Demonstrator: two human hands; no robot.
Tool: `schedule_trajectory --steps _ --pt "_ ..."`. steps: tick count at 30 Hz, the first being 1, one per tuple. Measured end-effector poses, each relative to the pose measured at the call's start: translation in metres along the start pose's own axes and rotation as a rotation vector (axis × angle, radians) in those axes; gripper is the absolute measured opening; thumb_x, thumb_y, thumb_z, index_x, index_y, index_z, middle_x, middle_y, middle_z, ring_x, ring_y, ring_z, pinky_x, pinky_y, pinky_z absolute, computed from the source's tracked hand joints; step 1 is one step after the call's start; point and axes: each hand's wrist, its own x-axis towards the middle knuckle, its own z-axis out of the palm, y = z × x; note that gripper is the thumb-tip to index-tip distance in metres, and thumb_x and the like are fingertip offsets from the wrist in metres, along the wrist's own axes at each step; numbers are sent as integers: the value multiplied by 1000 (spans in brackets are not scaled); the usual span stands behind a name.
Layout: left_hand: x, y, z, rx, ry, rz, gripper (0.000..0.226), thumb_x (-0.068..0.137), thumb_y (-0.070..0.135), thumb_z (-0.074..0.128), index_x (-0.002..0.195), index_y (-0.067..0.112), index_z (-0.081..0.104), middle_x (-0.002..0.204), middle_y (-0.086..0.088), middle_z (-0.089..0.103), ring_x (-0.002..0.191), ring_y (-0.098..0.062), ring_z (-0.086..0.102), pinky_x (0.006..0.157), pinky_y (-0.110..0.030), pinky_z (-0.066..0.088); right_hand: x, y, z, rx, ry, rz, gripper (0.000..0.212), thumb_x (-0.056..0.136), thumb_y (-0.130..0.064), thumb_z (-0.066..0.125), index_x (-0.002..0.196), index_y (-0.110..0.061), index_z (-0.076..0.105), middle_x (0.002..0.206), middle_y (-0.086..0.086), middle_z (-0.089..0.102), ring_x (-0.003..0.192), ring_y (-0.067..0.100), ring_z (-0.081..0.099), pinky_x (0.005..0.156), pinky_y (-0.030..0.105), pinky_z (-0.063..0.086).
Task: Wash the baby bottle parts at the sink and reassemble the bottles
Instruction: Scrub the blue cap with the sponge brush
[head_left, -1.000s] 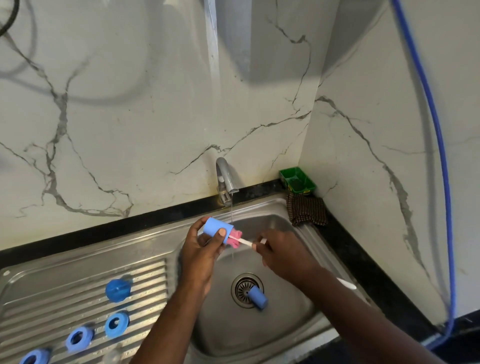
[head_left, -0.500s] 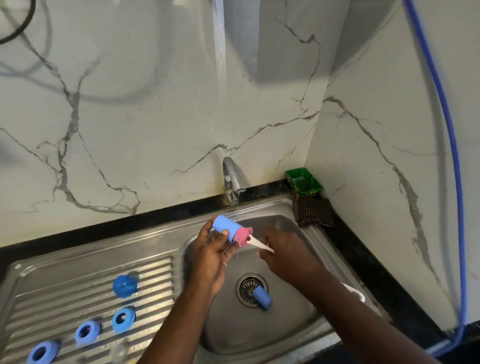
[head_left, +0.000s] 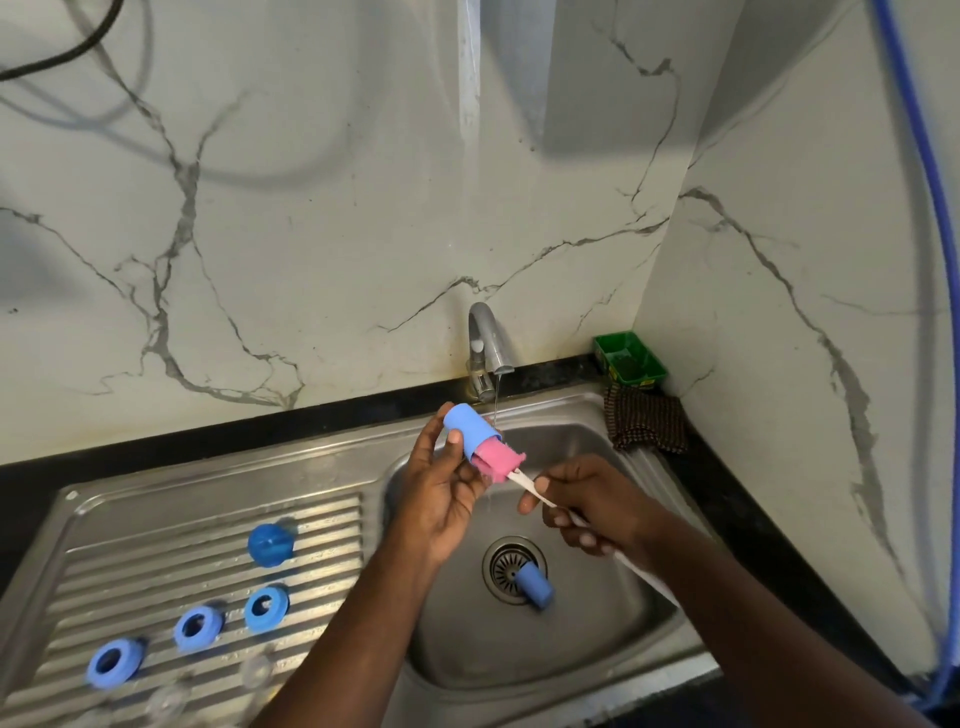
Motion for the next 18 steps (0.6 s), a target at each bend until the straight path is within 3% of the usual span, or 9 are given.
schedule_trajectory --steps 3,8,12,15,18 --pt "0 2 -3 -27 -20 -10 42 101 7 44 143 9 47 116 -26 67 105 -38 66 91 -47 54 -3 2 -12 40 -134 21 31 104 -20 47 102 -2 72 60 4 42 37 10 30 34 14 19" --pt "-5 -1 -1 4 37 -46 38 104 6 42 141 5 48 108 -23 70 95 -34 71 80 -42 61 -12 20 -19 -55 -49 -24 30 104 -30 48 115 -10 67 58 0 42 38 12 30 37 15 18" --pt "-6 -12 -6 1 122 -45 38 104 9 43 142 1 46 111 -22 68 87 -27 74 74 -39 63 -24 35 -25 -73 1 -77 21 102 -26 53 106 -20 73 58 5 43 39 13 32 37 15 20" --pt "-6 -25 -15 -2 174 -85 44 103 14 49 143 -2 44 115 -24 67 95 -29 70 80 -40 61 -34 46 -37 -63 90 -97 18 101 -19 55 104 -13 71 58 8 49 38 15 35 36 16 23" --pt "-8 -45 -19 9 192 -186 45 100 16 54 141 0 47 119 -29 63 96 -34 68 77 -42 61 -34 66 -56 -186 257 -85 20 97 -9 61 79 -15 68 54 -1 58 43 12 45 39 20 32"
